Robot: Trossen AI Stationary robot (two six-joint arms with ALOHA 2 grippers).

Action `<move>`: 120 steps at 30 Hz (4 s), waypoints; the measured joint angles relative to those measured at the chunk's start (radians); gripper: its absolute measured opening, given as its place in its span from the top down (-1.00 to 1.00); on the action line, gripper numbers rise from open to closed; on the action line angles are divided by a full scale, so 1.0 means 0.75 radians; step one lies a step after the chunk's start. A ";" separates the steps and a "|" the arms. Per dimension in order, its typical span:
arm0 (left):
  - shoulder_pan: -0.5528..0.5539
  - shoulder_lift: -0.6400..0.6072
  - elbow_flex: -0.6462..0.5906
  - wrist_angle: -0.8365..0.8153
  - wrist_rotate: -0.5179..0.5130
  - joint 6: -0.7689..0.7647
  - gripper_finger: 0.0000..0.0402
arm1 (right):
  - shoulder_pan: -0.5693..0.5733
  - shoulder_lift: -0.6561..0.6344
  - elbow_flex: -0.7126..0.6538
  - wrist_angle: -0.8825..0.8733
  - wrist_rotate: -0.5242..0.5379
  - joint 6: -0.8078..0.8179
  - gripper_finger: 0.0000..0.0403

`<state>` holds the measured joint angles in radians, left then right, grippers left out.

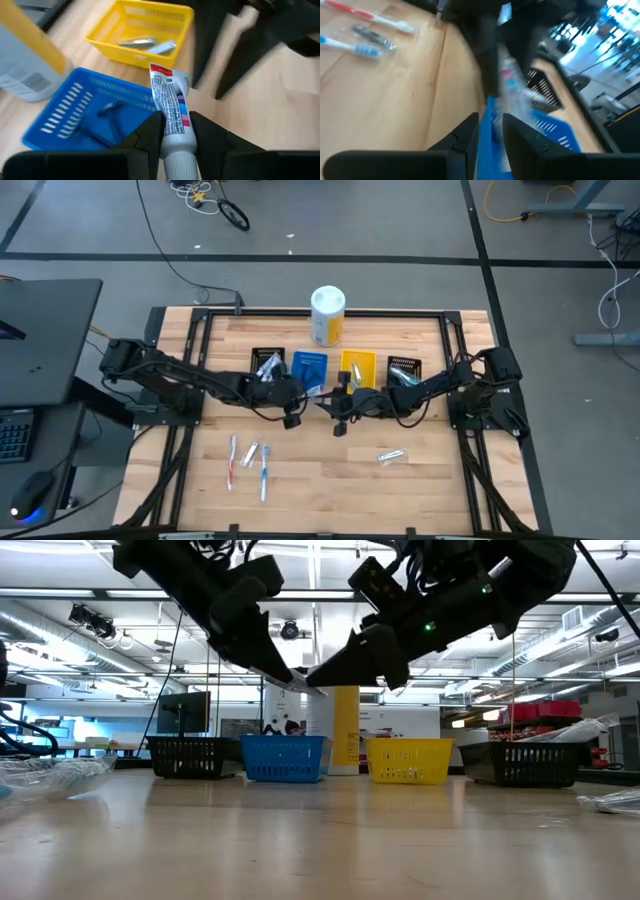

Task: Pick & Place Travel size toiletries
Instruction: Put the white toothpaste into the left black bin, then put the nail cutter into the yellow bin

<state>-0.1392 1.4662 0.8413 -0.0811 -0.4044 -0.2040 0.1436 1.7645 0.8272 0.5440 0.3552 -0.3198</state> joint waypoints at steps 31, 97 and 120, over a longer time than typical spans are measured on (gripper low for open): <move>0.288 -0.002 0.000 -0.682 -0.342 -0.717 0.42 | -0.063 -0.001 -0.001 -0.066 -0.158 0.180 0.53; -0.407 -0.030 0.154 -0.823 0.017 -1.290 0.05 | 0.133 0.001 -0.001 -0.670 -0.570 0.324 0.04; -0.592 -0.030 0.154 -1.121 0.266 -1.848 0.11 | 0.246 -0.440 0.003 -1.385 -0.301 0.822 0.04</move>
<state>-0.5830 1.4437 0.9565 -0.9222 -0.2051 -1.5901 0.3284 1.4348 0.8291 -0.4949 0.1291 0.2968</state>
